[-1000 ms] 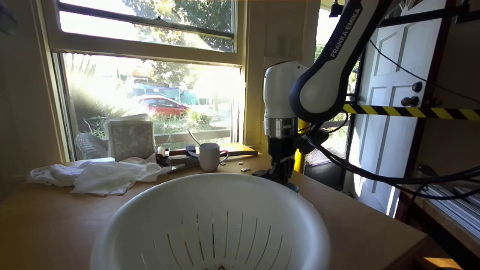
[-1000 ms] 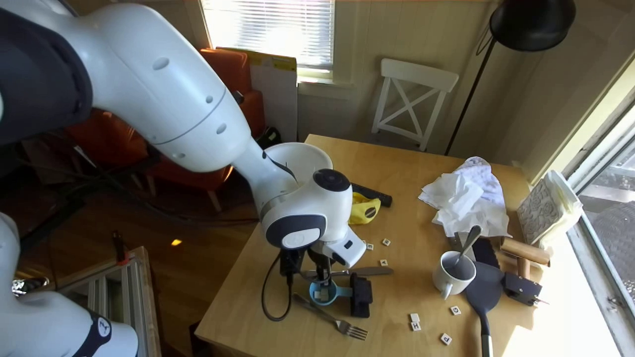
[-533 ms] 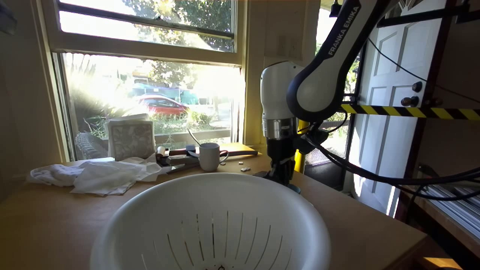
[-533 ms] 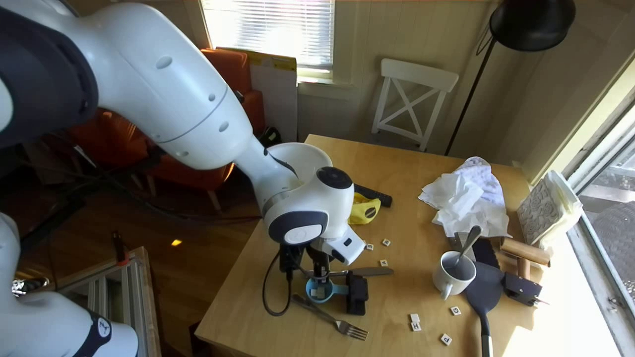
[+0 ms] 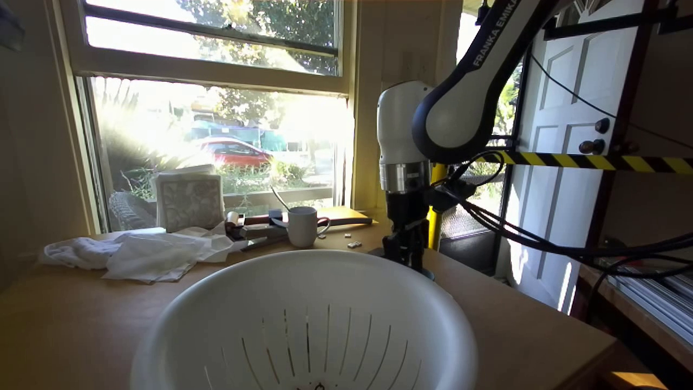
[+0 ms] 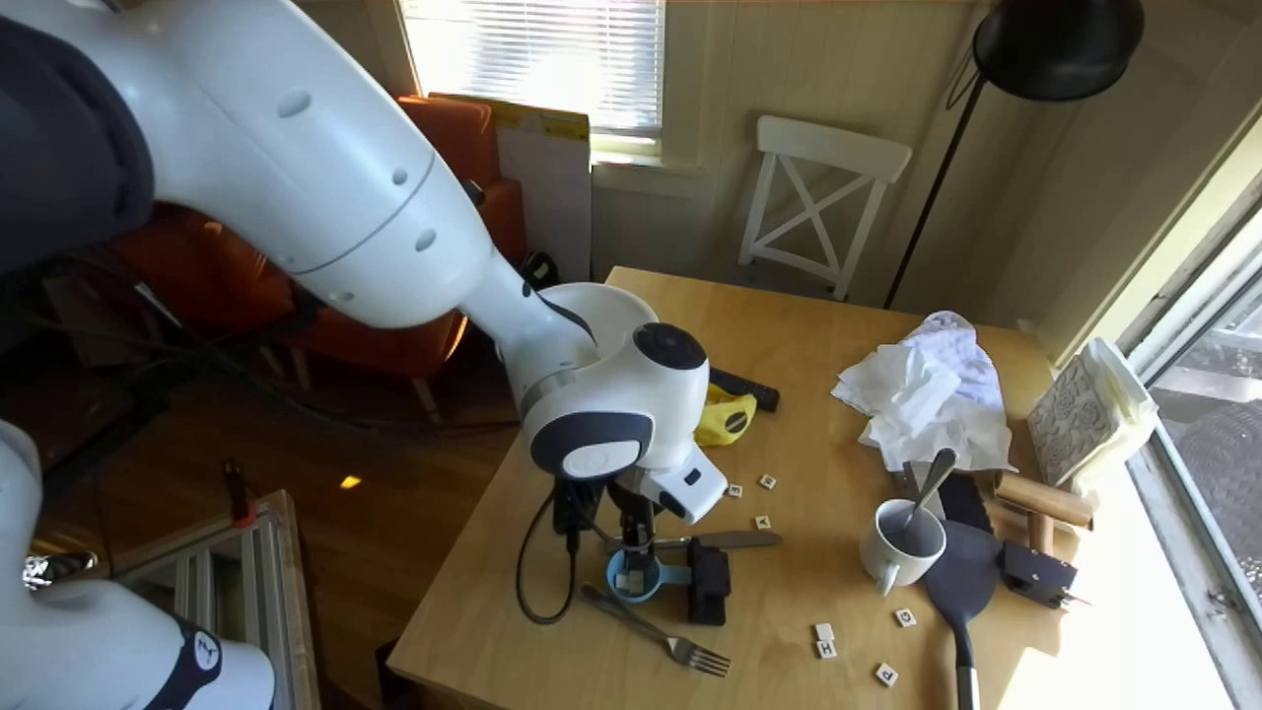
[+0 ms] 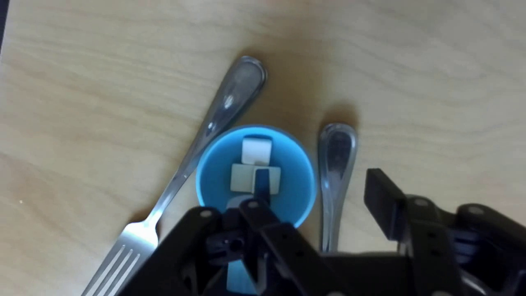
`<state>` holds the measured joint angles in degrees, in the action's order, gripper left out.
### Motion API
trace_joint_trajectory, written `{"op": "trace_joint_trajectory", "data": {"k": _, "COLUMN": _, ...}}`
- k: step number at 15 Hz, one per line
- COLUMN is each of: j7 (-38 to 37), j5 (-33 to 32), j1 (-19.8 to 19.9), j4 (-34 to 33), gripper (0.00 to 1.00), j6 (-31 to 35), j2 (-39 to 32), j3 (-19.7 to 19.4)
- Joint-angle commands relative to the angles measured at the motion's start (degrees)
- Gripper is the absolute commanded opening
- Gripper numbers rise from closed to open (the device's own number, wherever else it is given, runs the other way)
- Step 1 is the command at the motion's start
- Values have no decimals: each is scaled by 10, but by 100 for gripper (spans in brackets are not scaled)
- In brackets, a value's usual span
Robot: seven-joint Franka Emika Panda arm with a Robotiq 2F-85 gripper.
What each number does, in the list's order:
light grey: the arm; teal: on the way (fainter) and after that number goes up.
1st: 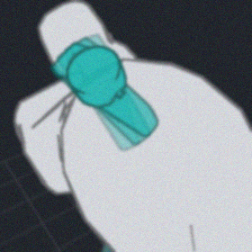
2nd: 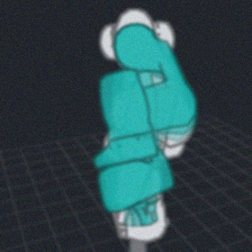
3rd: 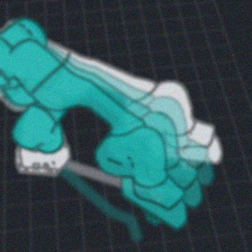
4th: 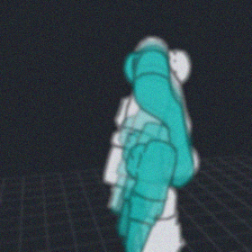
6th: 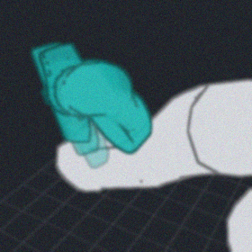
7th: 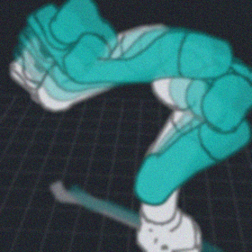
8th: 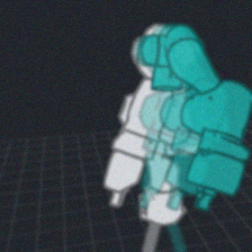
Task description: Move the blue object backwards
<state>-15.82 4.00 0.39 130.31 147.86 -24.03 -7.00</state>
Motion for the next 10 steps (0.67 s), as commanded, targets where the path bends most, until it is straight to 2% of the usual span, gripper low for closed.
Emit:
{"op": "trace_joint_trajectory", "data": {"k": 1, "j7": -14, "j5": -1, "j1": 2, "j4": 64, "gripper": 92, "j6": -55, "j2": 125, "j3": -8}}
{"op": "trace_joint_trajectory", "data": {"k": 2, "j7": -15, "j5": -4, "j1": 4, "j4": 76, "gripper": 98, "j6": -67, "j2": 153, "j3": -10}}
{"op": "trace_joint_trajectory", "data": {"k": 3, "j7": -4, "j5": -11, "j1": 7, "j4": 91, "gripper": 100, "j6": -81, "j2": 185, "j3": -11}}
{"op": "trace_joint_trajectory", "data": {"k": 6, "j7": 63, "j5": -44, "j1": 18, "j4": 129, "gripper": 100, "j6": -125, "j2": 284, "j3": -5}}
{"op": "trace_joint_trajectory", "data": {"k": 9, "j7": 114, "j5": -44, "j1": 25, "j4": 153, "gripper": 100, "j6": -207, "j2": 381, "j3": 1}}
{"op": "trace_joint_trajectory", "data": {"k": 10, "j7": 79, "j5": -35, "j1": 26, "j4": 112, "gripper": 100, "j6": -170, "j2": 301, "j3": 4}}
